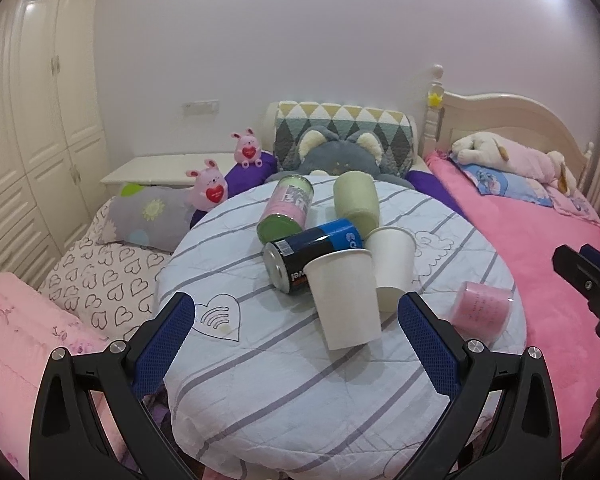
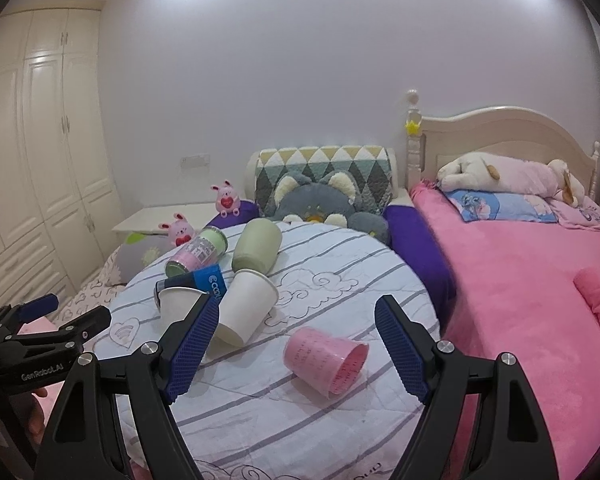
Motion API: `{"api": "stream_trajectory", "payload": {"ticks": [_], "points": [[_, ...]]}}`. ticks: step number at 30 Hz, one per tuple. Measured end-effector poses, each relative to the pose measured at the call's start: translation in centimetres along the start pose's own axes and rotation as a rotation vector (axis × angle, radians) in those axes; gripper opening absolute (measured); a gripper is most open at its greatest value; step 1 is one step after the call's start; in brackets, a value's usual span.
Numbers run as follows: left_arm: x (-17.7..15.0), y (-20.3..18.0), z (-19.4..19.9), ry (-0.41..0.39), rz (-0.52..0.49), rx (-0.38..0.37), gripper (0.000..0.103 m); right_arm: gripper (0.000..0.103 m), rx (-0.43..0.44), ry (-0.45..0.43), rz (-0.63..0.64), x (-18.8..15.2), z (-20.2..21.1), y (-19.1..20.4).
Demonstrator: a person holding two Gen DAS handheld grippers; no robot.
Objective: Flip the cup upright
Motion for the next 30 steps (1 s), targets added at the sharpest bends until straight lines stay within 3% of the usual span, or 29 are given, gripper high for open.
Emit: {"api": "stream_trajectory", "payload": {"ticks": [18,25,30], "points": [[-0.4,2.6,-3.6,0.053,0.025,0.018,0.103,0.082,0.040,0.185,-0.061,-1.1,-6.9,2.7],[-0.5,3.2,-4.7,0.055,0.040,0.007,0.103,0.082,0.082,0.294,-0.186,-2.5,-11.3,3.2],[0.0,2.5,-5.9,0.044,0.022,-0.002,0.103,0.082,0.056,0.353,-0.227,-3.2,-14.1,3.6]]}}
Point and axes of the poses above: each gripper's, at about its wrist camera, not at the fingertips, and z roughly against the way its jaws point, y to its left, x to its top, the point moved 6 cm from there along -z, roughly the way its jaws point, and after that the axes turned 5 degrees about -y, right-handed, at the moved point
